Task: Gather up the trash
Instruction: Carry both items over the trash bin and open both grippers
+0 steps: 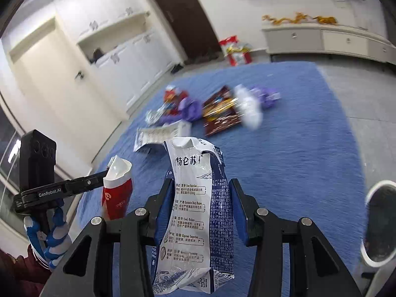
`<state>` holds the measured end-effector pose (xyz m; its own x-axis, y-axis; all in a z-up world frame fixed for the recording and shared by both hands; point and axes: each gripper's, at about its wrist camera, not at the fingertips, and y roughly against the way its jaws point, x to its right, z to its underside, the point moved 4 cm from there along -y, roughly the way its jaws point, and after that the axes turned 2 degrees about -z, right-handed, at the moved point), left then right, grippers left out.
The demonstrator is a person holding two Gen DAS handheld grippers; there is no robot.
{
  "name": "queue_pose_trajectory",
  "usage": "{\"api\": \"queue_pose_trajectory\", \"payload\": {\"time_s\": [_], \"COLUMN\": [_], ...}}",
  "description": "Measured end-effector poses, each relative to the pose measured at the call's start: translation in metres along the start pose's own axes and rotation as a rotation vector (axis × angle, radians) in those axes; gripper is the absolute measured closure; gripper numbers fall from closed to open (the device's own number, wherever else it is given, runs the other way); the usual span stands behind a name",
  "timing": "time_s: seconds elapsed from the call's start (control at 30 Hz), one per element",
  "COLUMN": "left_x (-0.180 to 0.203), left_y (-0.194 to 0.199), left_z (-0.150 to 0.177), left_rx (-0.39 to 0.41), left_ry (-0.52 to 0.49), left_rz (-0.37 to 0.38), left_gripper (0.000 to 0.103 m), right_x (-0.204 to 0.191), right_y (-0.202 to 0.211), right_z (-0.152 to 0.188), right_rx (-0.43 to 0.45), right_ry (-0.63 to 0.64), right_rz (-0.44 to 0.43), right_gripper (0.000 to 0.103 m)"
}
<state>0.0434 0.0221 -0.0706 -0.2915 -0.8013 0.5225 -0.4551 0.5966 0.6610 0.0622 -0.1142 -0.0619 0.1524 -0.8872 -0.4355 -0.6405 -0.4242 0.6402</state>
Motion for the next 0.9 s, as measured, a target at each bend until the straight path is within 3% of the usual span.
{"api": "queue_pose_trajectory", "payload": {"time_s": [0.27, 0.57, 0.73, 0.9], "left_x": [0.098, 0.239, 0.307, 0.354], "left_y": [-0.036, -0.109, -0.175, -0.242], "left_z": [-0.019, -0.034, -0.026, -0.012], "left_rx": [-0.045, -0.107, -0.179, -0.245], "left_ry": [-0.161, -0.343, -0.415, -0.442], "left_rz": [0.094, 0.231, 0.260, 0.276], "left_gripper": [0.100, 0.100, 0.100, 0.100], "right_x": [0.076, 0.188, 0.249, 0.302], "right_y": [0.081, 0.160, 0.171, 0.166], "right_z": [0.008, 0.031, 0.040, 0.046], "right_rx": [0.175, 0.318, 0.331, 0.331], "right_ry": [-0.129, -0.288, -0.362, -0.433], "right_rz": [0.098, 0.326, 0.444, 0.510], "right_gripper": [0.058, 0.058, 0.058, 0.057]}}
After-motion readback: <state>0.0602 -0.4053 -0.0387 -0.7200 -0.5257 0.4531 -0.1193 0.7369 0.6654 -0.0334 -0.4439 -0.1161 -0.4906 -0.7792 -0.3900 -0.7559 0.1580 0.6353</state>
